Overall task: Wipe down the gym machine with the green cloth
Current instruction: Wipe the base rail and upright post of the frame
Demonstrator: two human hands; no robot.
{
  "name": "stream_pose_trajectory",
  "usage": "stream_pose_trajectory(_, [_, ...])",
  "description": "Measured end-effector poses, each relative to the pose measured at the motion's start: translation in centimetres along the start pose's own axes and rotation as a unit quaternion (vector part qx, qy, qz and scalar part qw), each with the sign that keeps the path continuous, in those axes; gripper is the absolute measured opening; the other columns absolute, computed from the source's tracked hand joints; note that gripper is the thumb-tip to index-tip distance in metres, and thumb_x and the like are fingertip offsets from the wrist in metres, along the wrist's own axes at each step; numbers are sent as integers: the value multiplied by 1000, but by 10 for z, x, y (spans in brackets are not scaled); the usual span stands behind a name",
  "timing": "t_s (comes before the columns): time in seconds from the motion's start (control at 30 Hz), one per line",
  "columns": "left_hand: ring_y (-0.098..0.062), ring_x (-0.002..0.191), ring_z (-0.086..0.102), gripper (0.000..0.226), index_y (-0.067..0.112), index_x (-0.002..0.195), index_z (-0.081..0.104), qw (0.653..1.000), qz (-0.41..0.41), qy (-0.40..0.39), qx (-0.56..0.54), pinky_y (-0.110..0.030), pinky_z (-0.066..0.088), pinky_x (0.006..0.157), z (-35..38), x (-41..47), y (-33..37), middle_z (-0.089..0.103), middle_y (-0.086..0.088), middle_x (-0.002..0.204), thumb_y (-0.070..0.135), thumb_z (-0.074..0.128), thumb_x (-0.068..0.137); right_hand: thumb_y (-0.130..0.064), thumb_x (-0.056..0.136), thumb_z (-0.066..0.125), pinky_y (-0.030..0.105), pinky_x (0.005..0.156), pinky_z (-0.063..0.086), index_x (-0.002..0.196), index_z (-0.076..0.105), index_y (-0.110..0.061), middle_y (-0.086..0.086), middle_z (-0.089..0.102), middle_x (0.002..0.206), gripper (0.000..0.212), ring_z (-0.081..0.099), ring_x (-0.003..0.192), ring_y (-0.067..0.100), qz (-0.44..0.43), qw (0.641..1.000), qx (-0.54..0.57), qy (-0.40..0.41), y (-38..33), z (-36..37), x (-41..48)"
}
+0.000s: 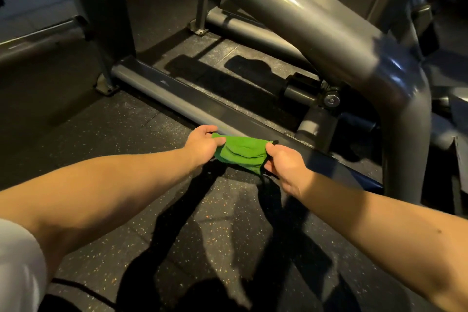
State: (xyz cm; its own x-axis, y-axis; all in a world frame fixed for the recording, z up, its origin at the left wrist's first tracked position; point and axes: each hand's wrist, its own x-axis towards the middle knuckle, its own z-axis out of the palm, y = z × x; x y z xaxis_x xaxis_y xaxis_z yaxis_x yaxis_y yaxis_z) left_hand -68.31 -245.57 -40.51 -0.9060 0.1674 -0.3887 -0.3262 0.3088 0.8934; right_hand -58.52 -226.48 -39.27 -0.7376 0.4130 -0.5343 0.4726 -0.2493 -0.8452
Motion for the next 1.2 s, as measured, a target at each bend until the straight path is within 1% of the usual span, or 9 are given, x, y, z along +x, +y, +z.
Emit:
stream_pose_trajectory(0.1, [-16, 90, 64, 44, 9, 130, 59, 999, 19, -2, 30, -29, 52, 100, -4, 3, -3, 64, -3, 98, 7, 76, 89, -21, 104, 58, 28, 71, 55, 122, 64, -2, 16, 69, 110, 27, 63, 92, 23, -4, 998, -40, 42, 3, -7, 7])
stream_pose_trajectory(0.23, [-13, 77, 56, 33, 9, 123, 63, 992, 71, -21, 107, -12, 44, 74, -6, 6, -3, 59, -4, 88, 6, 72, 92, -23, 101, 64, 25, 53, 55, 112, 68, 2, 14, 66, 90, 28, 60, 64, 19, 5, 993, -76, 95, 4, -10, 9])
stream_pose_trajectory(0.47, [-19, 93, 62, 47, 39, 109, 65, 943, 75, -143, 290, -23, 52, 76, -13, -2, 8, 65, -5, 106, 40, 90, 70, -15, 74, 91, 34, 85, 56, 124, 64, -14, 8, 68, 102, 56, 66, 88, 21, -62, 952, -295, -50, 4, -23, 2])
stream_pose_trajectory(0.6, [-25, 111, 43, 19, 46, 69, 64, 905, 75, -90, 410, -38, 45, 103, -14, -3, 4, 60, -9, 104, 54, 81, 73, -21, 83, 83, 28, 69, 47, 89, 78, -12, 1, 66, 73, 11, 58, 70, 14, -156, 890, -426, -39, 9, -26, 2])
stream_pose_trajectory(0.67, [-24, 109, 42, 26, 43, 61, 65, 910, 73, -62, 403, -35, 42, 99, -11, -1, 5, 58, -7, 102, 68, 71, 69, -26, 84, 81, 26, 59, 38, 65, 70, -10, -3, 53, 55, 26, 47, 56, 10, -191, 876, -442, -35, 10, -25, 5])
stream_pose_trajectory(0.73, [-27, 101, 51, 29, 45, 63, 67, 920, 79, -57, 379, -32, 43, 84, -9, -2, 8, 60, -7, 90, 73, 60, 59, -28, 86, 79, 27, 53, 35, 57, 61, -12, -6, 45, 50, 37, 41, 50, 8, -202, 879, -430, -45, 8, -23, 4])
stream_pose_trajectory(0.87, [-18, 72, 53, 31, 18, 65, 55, 953, 70, -84, 283, -27, 39, 59, -5, -15, 21, 55, 0, 68, 29, 71, 88, -28, 90, 76, 29, 56, 36, 70, 62, -3, 0, 49, 60, 35, 43, 56, 10, -215, 908, -358, -39, 3, -16, 0])
stream_pose_trajectory(1.03, [-12, 68, 54, 28, 15, 73, 60, 970, 65, -138, 190, -10, 41, 52, 16, -27, 22, 58, 3, 69, 27, 71, 95, -16, 96, 68, 34, 57, 54, 83, 67, 3, 16, 63, 74, 23, 62, 63, 24, -83, 986, -131, -59, 2, 2, -7])
stream_pose_trajectory(1.2, [-10, 73, 60, 33, 13, 96, 68, 962, 64, -178, 199, -16, 44, 61, 29, -28, 24, 66, 2, 83, 40, 82, 84, -3, 100, 51, 43, 81, 61, 107, 69, 1, 7, 69, 74, 20, 64, 59, 14, 35, 987, 21, -156, -14, 3, -15])
